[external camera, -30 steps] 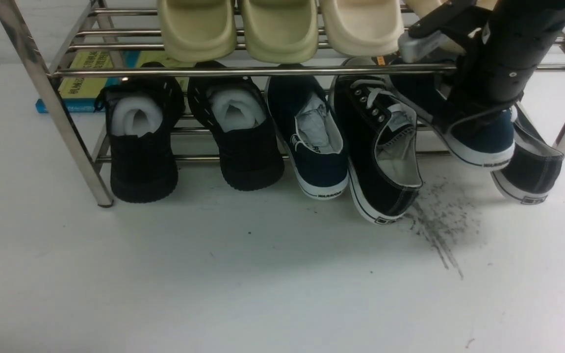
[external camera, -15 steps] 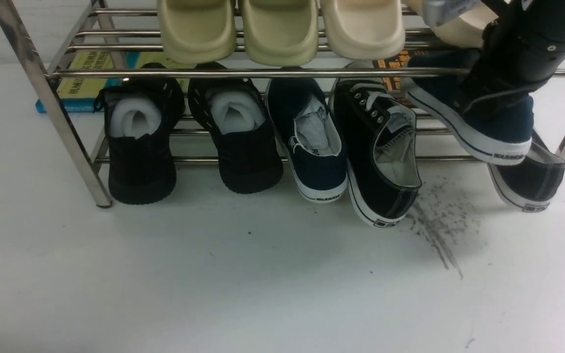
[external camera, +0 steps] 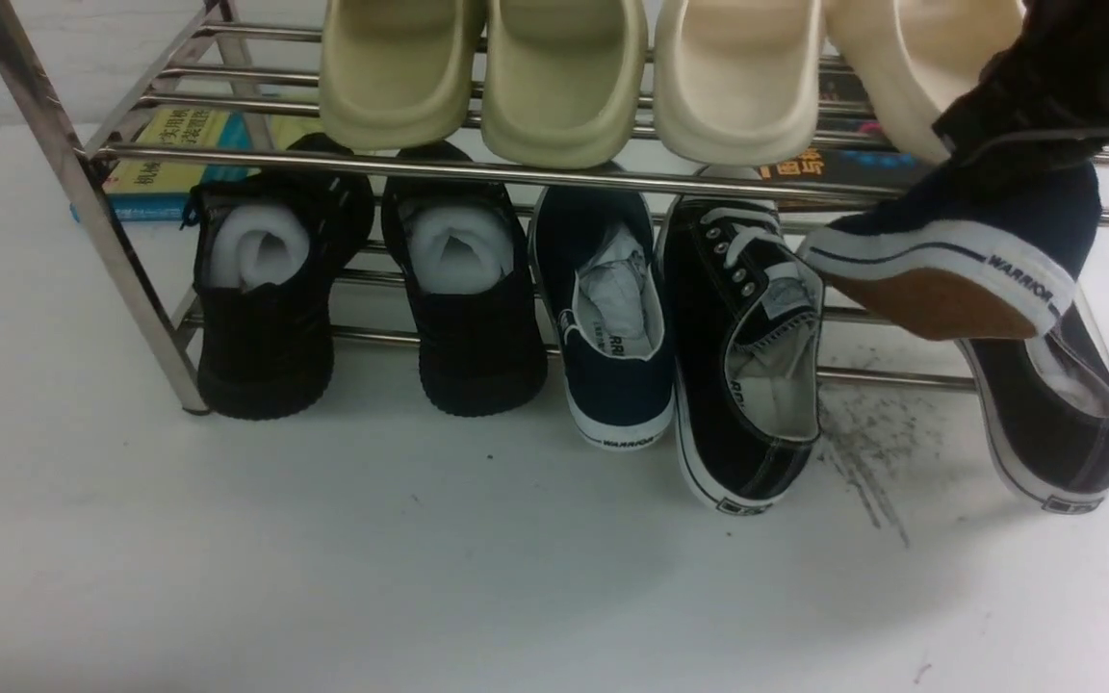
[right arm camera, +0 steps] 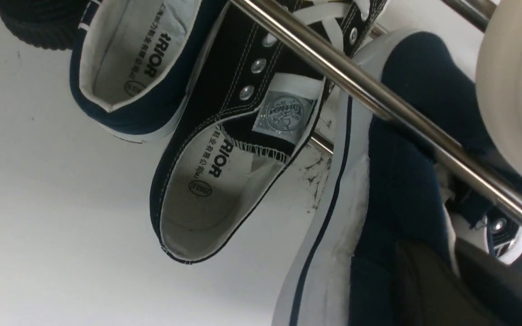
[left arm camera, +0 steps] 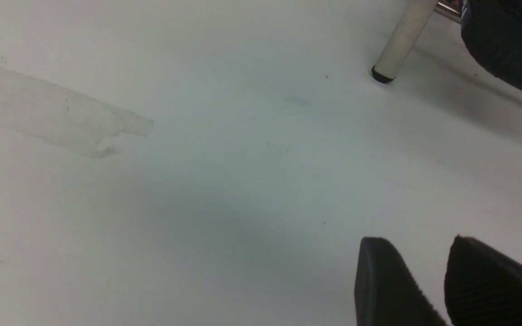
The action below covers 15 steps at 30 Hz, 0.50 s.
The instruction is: Take the shoes off the shelf with your hand on the white table.
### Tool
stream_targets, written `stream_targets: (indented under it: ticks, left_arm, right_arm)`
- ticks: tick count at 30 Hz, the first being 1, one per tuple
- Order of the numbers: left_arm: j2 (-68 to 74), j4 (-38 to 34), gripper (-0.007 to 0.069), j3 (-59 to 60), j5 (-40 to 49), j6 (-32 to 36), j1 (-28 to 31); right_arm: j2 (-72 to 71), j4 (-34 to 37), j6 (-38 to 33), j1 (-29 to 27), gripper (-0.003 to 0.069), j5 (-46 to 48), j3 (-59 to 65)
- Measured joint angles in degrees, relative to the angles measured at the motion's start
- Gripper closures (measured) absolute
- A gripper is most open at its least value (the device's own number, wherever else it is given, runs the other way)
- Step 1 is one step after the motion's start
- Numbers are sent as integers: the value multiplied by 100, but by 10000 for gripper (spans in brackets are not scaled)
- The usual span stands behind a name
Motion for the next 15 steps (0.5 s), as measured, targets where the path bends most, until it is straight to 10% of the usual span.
stream_targets:
  ticks: [15]
  left_arm:
    - [0,0,385,0,0,0,0]
  right_arm:
    - [193,-648,0,44,621,-287,672]
